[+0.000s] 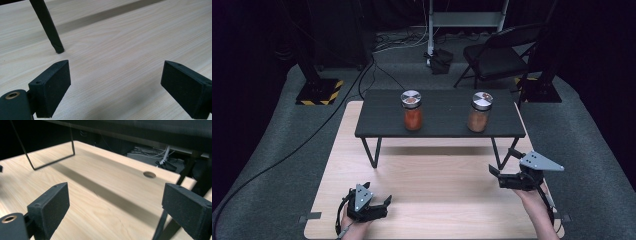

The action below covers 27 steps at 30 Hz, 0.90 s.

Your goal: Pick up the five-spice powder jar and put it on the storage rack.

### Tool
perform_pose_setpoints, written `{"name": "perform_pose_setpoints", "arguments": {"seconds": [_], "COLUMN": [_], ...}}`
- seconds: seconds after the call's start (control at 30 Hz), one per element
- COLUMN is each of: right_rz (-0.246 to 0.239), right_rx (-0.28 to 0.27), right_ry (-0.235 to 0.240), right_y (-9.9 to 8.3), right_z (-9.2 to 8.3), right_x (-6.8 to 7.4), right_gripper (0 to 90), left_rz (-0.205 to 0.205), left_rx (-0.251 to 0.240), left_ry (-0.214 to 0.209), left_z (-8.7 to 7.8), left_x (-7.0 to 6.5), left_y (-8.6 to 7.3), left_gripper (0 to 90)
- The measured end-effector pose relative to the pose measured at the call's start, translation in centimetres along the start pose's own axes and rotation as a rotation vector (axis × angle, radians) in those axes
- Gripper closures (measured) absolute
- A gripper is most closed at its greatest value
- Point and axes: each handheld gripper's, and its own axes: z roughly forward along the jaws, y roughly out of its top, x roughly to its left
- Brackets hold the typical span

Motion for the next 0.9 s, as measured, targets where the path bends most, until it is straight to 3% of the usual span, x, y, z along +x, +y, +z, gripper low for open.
{"name": "perform_pose_setpoints", "arguments": {"seconds": [0.17, 0.3, 0.57, 0.9], "right_rz": [0.025, 0.019, 0.069, 0.075], "right_rx": [-0.009, -0.001, 0.000, 0.030], "right_ry": [-0.011, -0.030, -0.041, -0.067], "right_y": [-2.4, -4.1, -7.8, -9.8], "right_z": [-0.7, -1.1, -1.7, -2.4], "right_x": [-0.2, 0.1, -0.2, -0.1], "right_gripper": [4.7, 4.1, 3.8, 4.1], "left_rz": [0.000, -0.001, 0.001, 0.002], "left_rx": [0.000, -0.001, 0.000, -0.002], "left_ry": [0.003, 0.004, 0.003, 0.003], "left_z": [0.0, -0.1, -0.1, -0.2], "left_x": [-0.1, -0.1, -0.1, -0.1], "left_y": [0.0, 0.0, -0.1, -0.1], "left_gripper": [8.8, 8.8, 8.8, 8.8]}}
